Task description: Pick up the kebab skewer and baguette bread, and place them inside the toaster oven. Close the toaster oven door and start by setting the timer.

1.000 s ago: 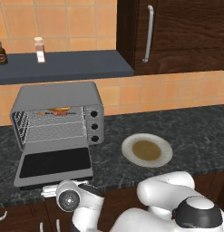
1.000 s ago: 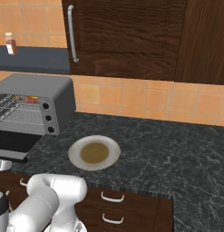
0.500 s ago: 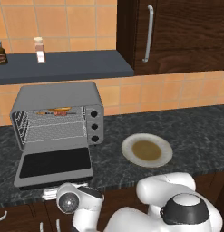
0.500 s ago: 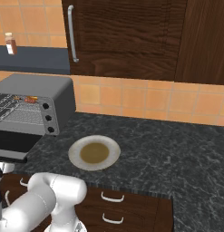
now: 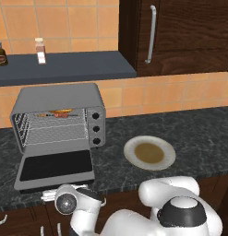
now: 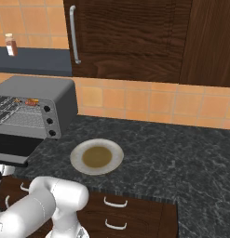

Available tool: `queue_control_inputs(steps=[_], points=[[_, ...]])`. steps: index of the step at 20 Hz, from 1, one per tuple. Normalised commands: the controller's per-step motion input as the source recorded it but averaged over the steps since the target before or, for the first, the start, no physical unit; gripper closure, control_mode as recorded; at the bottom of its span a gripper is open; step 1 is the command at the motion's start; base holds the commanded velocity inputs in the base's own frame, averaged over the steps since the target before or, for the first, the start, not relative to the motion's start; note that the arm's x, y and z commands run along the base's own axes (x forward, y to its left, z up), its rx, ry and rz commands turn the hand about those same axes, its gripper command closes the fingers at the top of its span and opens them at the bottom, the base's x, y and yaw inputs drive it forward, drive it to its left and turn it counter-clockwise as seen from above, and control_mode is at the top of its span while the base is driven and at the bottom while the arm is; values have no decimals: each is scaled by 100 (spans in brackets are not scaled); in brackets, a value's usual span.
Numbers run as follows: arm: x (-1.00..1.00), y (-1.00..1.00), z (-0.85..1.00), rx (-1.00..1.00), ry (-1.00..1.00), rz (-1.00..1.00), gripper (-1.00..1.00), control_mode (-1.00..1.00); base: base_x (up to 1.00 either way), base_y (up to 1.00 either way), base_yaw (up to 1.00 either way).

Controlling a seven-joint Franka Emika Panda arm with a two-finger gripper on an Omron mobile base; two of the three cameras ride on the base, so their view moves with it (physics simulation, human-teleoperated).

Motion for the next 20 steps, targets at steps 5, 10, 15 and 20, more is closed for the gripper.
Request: queue_control_inputs(steps=[5, 10, 15, 20], points=[[10, 0, -28, 0, 0, 0, -100, -100, 0, 0, 0], [17, 0, -29, 0, 0, 0, -100, -100, 0, 0, 0], [31, 0, -22, 0, 0, 0, -100, -100, 0, 0, 0], [40, 0, -8, 0, 0, 0, -100, -100, 0, 0, 0]])
